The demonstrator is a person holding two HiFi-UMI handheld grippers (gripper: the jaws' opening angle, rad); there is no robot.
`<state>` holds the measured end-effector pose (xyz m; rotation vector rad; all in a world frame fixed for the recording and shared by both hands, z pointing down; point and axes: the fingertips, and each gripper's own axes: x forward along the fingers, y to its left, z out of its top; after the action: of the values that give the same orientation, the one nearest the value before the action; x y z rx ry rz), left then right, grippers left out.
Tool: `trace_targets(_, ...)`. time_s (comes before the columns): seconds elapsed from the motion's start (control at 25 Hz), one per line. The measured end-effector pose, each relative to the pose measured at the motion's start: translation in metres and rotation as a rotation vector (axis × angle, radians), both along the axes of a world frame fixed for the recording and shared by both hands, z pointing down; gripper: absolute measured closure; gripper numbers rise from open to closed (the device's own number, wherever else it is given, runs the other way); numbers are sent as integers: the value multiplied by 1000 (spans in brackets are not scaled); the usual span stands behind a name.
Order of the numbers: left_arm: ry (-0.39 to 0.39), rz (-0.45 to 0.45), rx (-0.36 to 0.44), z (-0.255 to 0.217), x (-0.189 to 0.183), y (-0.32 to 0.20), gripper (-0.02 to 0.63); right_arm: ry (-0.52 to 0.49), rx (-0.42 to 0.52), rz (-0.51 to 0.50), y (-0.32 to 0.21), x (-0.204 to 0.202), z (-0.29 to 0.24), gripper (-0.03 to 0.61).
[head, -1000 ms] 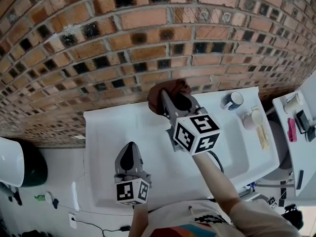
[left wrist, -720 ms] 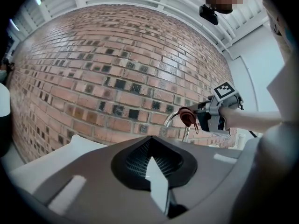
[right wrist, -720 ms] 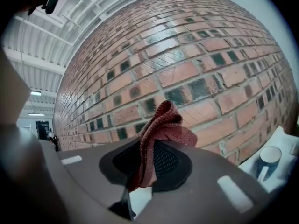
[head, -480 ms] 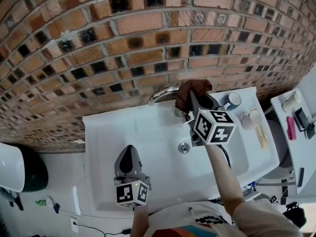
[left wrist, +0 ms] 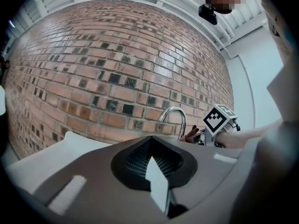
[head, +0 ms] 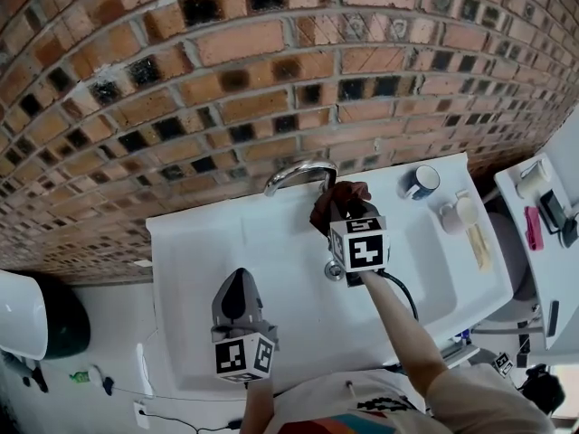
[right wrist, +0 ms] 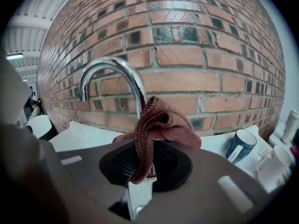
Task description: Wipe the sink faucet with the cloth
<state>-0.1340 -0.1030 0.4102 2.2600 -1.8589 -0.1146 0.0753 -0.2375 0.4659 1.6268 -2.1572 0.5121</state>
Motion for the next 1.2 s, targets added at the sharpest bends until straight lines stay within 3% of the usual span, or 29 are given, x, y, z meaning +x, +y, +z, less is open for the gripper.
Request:
trace_targets(0.24, 2, -17, -3, 1, -4, -2, 609, -6, -56, -121, 10, -40, 24, 531)
trace_targets(0.48, -3, -32, -1, -1, -11, 3, 609, -4, -112, -109, 14, -49, 49, 531)
trace_targets(0.72, -3, -25, 20, -3, -10, 4, 609, -136, -25, -124, 25, -50, 12, 529)
trace_targets(1.0, -19, 9, 109, -37, 6, 24, 609, -373, 215, -185, 98, -33, -93, 529)
trace_targets(1.12, -21, 40, 142, -51, 19, 30, 609, -391, 290, -184, 134, -25, -100, 532)
trace_targets(1.2, -29, 74, 162, -59, 34, 34, 609, -386, 283, -168, 152, -21, -89, 534)
